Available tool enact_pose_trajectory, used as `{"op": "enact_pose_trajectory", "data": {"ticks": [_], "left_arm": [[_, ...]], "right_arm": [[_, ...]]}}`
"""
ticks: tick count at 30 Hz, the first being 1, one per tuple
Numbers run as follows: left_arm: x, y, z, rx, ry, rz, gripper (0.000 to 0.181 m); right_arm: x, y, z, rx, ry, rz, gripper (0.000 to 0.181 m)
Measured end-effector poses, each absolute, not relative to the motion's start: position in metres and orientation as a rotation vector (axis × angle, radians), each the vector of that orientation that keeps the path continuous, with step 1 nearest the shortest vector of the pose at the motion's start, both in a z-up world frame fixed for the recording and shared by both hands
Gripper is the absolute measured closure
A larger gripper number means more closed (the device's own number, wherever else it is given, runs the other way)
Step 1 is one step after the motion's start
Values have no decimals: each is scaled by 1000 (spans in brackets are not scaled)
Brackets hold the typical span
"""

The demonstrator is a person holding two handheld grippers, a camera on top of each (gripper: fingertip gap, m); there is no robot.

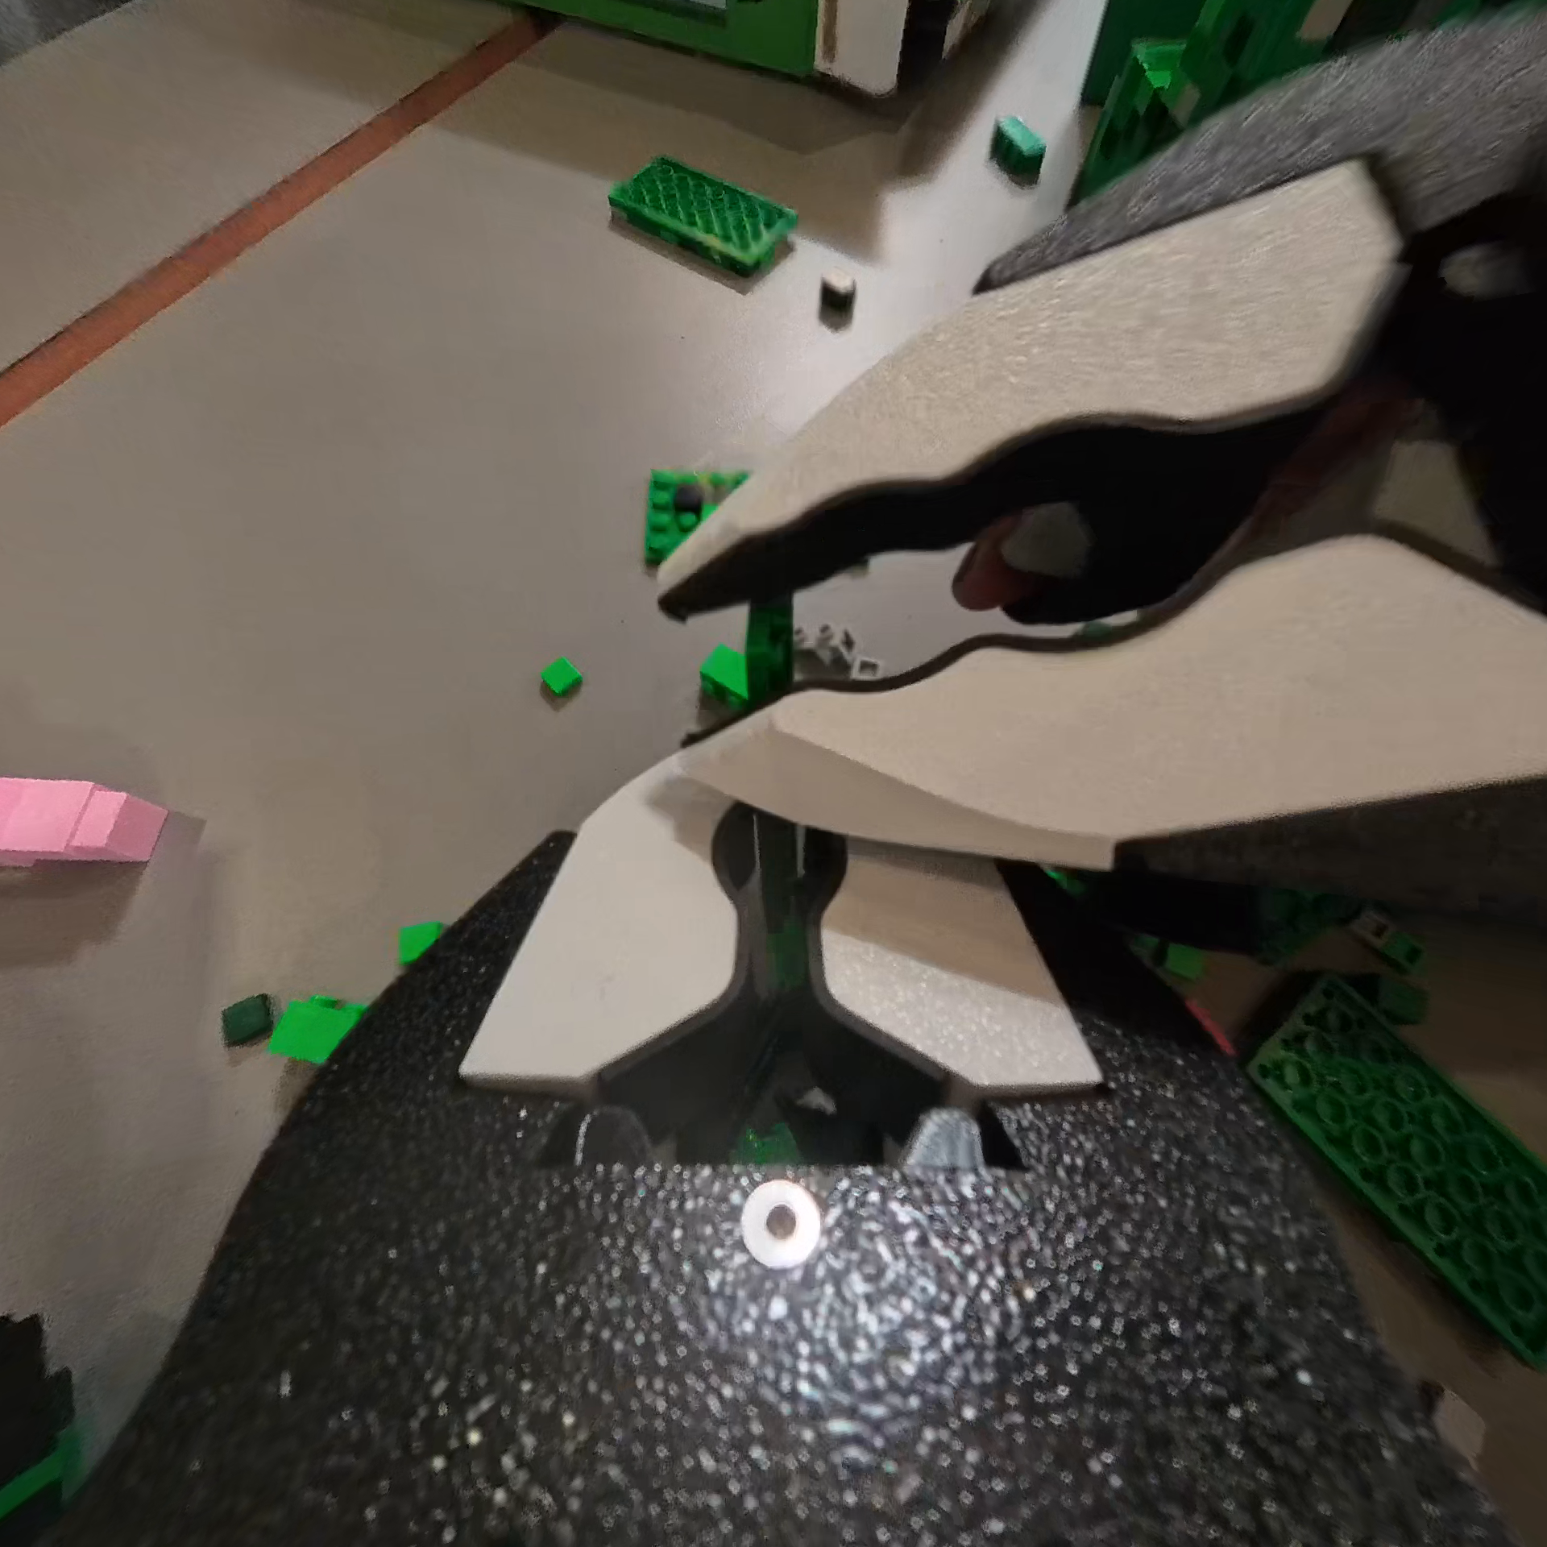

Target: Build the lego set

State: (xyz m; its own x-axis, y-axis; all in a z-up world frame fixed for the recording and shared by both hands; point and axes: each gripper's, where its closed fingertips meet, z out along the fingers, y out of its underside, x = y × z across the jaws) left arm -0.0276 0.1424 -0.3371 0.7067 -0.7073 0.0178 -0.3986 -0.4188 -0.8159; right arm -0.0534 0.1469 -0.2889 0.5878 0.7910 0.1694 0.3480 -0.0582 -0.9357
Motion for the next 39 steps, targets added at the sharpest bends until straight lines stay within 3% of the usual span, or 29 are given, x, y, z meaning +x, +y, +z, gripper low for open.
{"op": "enact_pose_trajectory", "data": {"ticks": [4,7,18,28,39], "left_arm": [[-25,141,-339,-2051,864,-454,177],[-27,143,-335,-2042,834,-465,177],[-30,149,-309,-1830,830,-365,176],[-22,142,-295,-1719,875,-383,176],[-30,146,-304,-1836,816,-408,176]], "right_arm": [[-57,141,-279,-1407,-1114,60,181],[-62,131,-271,-1406,-1083,205,181],[-33,136,-257,-1553,-952,689,146],[-36,129,-258,-1584,-943,889,157],[-43,134,-267,-1586,-1004,577,157]]}}
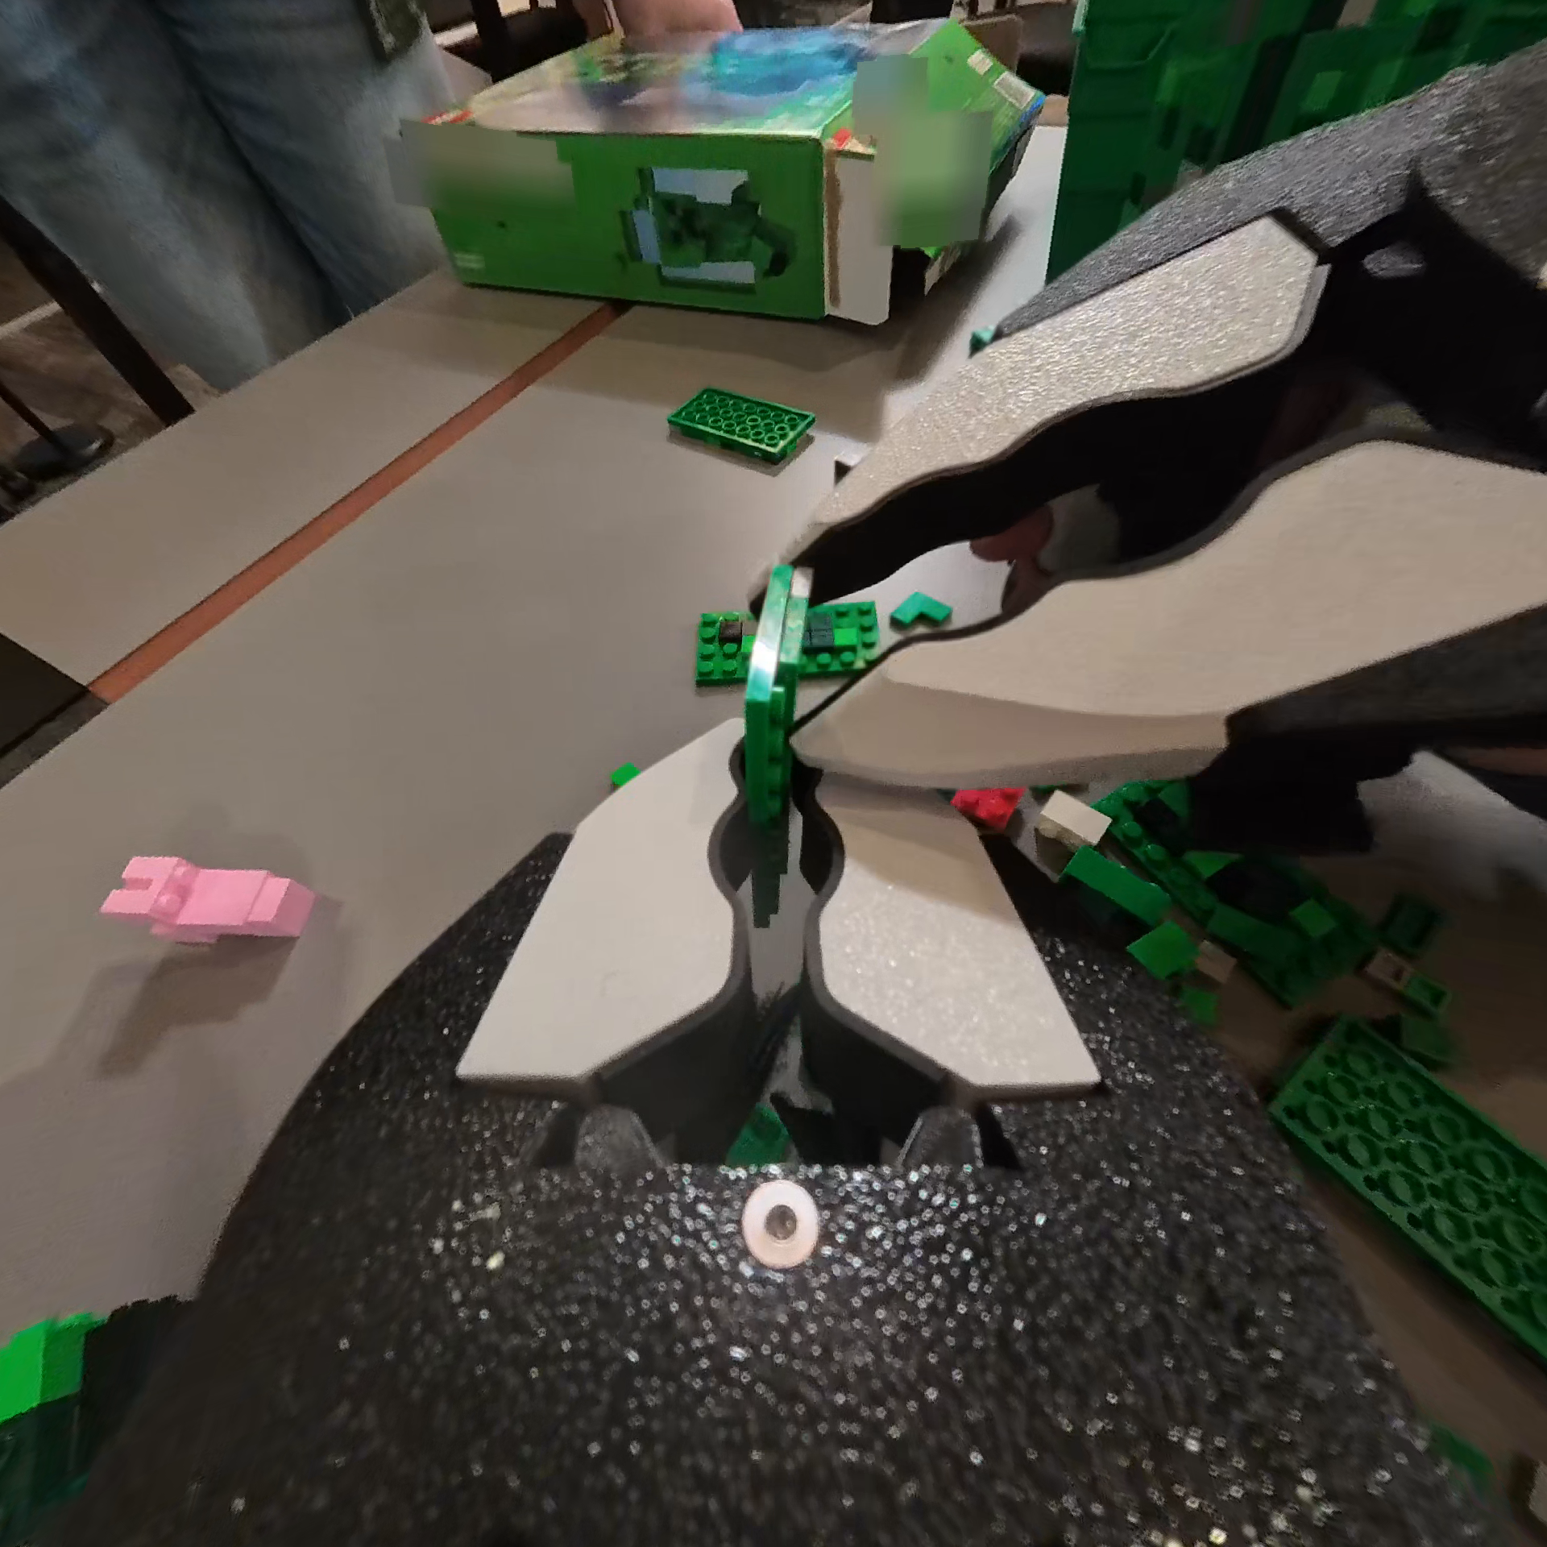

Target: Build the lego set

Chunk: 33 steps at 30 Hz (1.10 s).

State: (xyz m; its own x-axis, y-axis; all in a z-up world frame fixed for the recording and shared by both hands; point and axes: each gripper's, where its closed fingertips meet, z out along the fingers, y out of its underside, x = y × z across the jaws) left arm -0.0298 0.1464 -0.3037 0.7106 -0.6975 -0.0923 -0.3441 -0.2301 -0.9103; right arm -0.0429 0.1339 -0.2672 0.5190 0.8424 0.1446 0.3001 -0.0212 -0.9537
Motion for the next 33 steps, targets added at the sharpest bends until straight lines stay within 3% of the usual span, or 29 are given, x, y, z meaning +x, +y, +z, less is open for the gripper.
{"op": "enact_pose_trajectory", "data": {"ticks": [5,6,33], "left_arm": [[-32,147,-309,-1889,807,-431,175],[-31,145,-308,-1885,816,-451,176],[-32,148,-320,-1897,851,-358,175]], "right_arm": [[-41,139,-274,-1588,-1038,454,158],[-32,148,-277,-1580,-1034,313,181],[-28,150,-277,-1564,-1024,332,181]]}}
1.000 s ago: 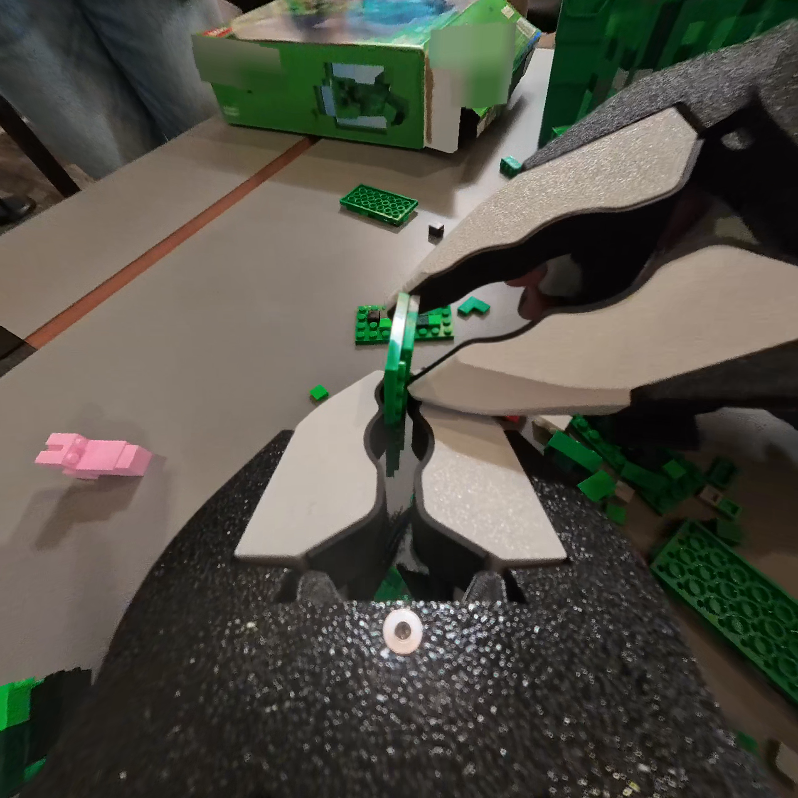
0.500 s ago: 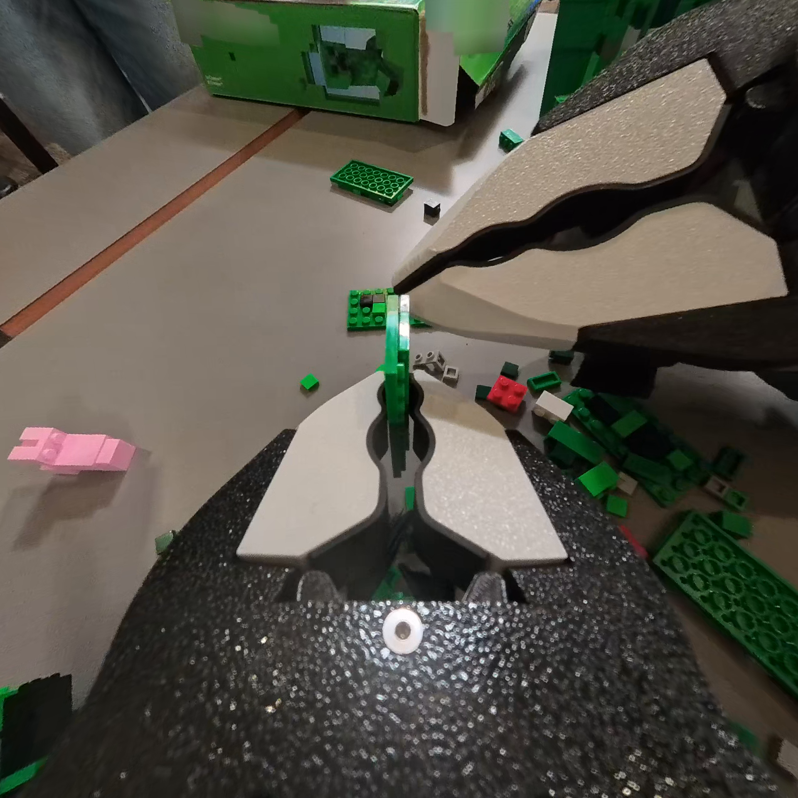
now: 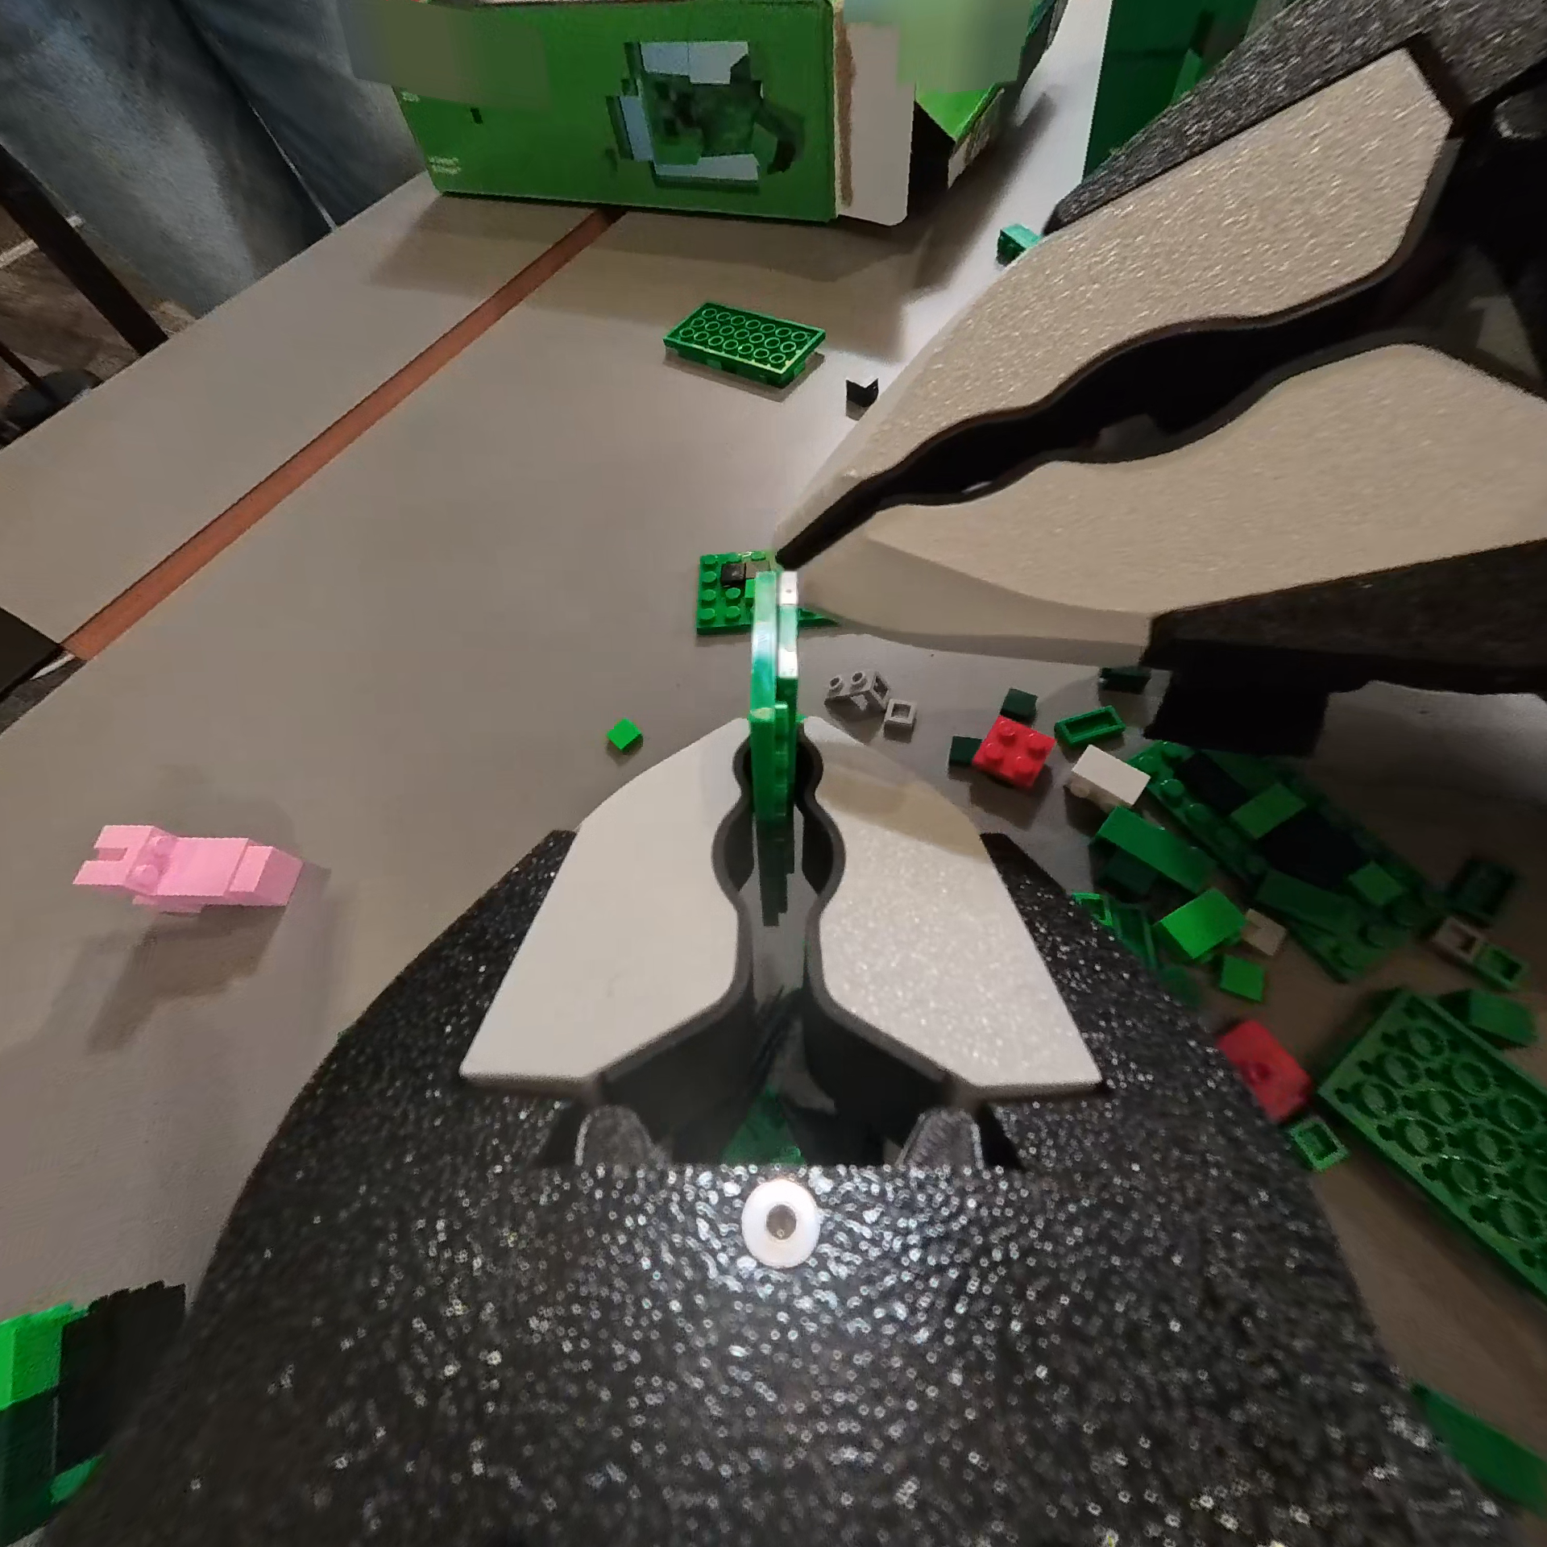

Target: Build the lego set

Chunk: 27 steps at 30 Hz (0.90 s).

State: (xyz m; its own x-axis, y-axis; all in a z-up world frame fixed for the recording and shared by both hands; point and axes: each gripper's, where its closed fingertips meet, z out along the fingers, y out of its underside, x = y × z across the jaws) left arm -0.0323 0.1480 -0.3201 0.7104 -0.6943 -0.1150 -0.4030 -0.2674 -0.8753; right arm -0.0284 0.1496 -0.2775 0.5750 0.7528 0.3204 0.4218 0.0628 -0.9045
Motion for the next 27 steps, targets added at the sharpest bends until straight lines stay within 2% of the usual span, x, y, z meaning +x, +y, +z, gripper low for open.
{"op": "enact_pose_trajectory", "data": {"ticks": [8,17,27], "left_arm": [[-35,149,-320,-1889,858,-354,175],[-30,142,-317,-1810,994,-355,175],[-15,129,-315,-1715,1143,-396,175]], "right_arm": [[-23,150,-270,-1553,-1012,392,163],[-30,124,-268,-1472,-1182,653,137],[-25,114,-266,-1469,-1259,742,139]]}}
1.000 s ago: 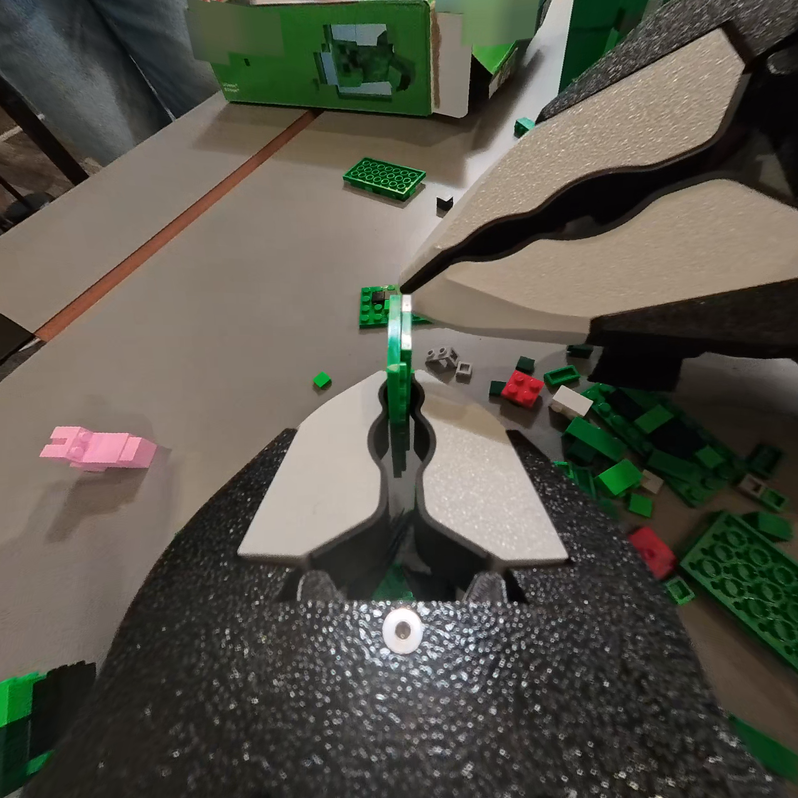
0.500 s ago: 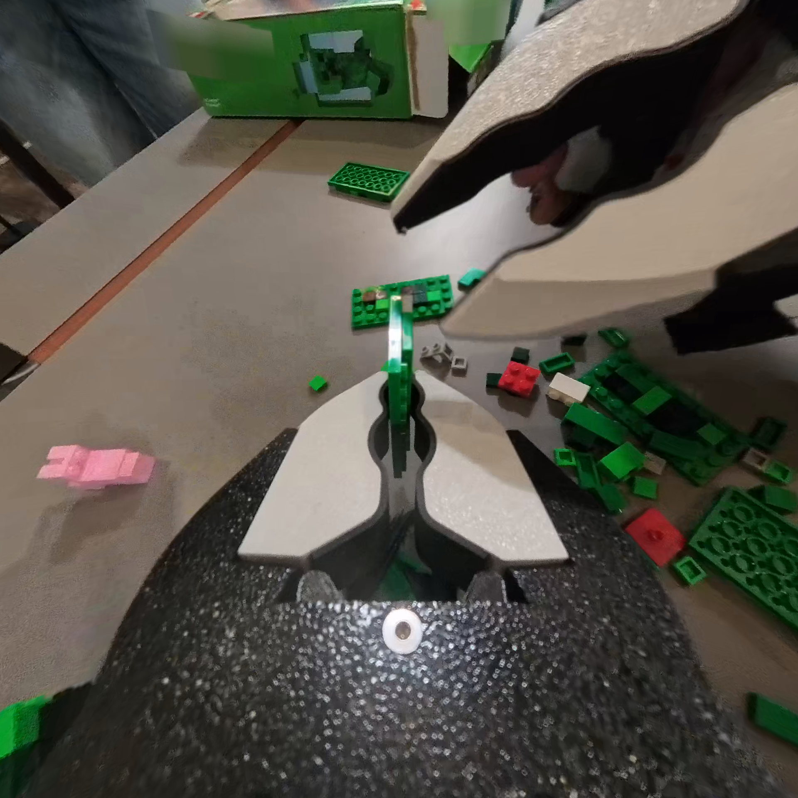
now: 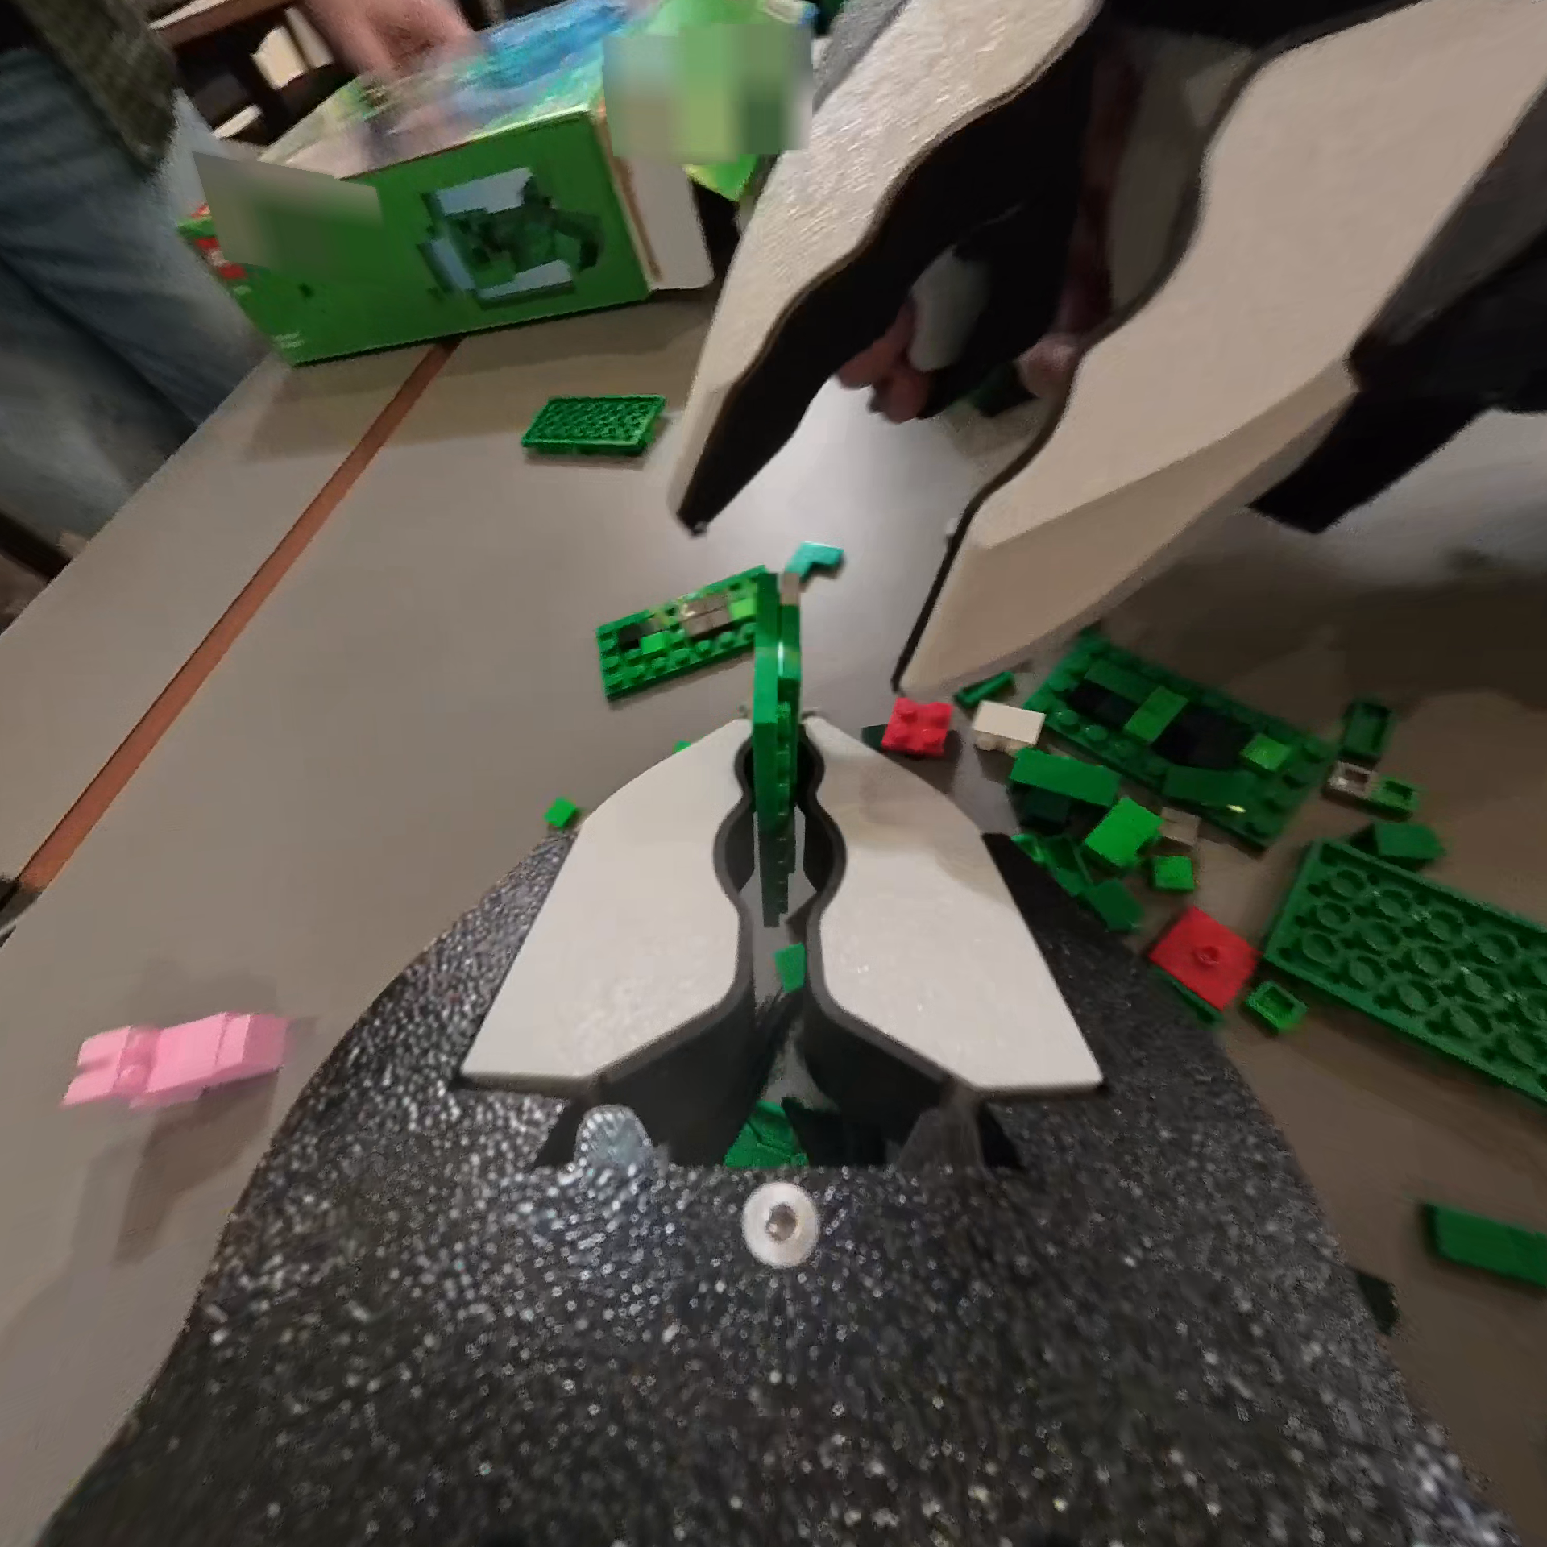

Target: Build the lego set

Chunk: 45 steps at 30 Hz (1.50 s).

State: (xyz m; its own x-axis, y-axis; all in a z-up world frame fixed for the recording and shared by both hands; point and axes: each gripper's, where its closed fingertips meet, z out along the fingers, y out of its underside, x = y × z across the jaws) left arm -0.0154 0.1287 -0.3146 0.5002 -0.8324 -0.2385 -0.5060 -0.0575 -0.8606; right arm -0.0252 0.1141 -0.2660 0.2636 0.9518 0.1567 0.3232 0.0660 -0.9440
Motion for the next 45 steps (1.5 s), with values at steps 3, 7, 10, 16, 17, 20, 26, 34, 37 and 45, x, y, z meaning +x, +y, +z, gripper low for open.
{"op": "enact_pose_trajectory", "data": {"ticks": [3,7,10,16,17,20,26,34,37,45], "left_arm": [[-7,115,-318,-1669,1274,-446,175],[1,94,-321,-1623,1419,-571,175],[0,97,-316,-1616,1352,-617,165],[-7,110,-298,-1528,1203,-553,125],[-5,107,-295,-1508,1200,-587,128],[4,92,-282,-1440,1172,-763,151],[2,74,-279,-1517,1135,-1196,174],[-9,101,-291,-1711,977,-1095,175],[-16,111,-294,-1779,875,-1101,176],[-20,123,-298,-1888,659,-1182,176]], "right_arm": [[-27,103,-275,-1476,-1352,784,150],[-27,86,-289,-1499,-1499,845,169],[-31,88,-285,-1480,-1477,827,174],[-27,96,-260,-1453,-1291,965,175],[-26,95,-255,-1448,-1262,1023,175],[-26,90,-249,-1448,-1232,1177,175],[-29,80,-249,-1443,-1261,1279,175],[-21,110,-255,-1521,-1192,926,141],[-18,119,-264,-1544,-1215,753,130],[-22,122,-286,-1587,-1325,537,112]]}}
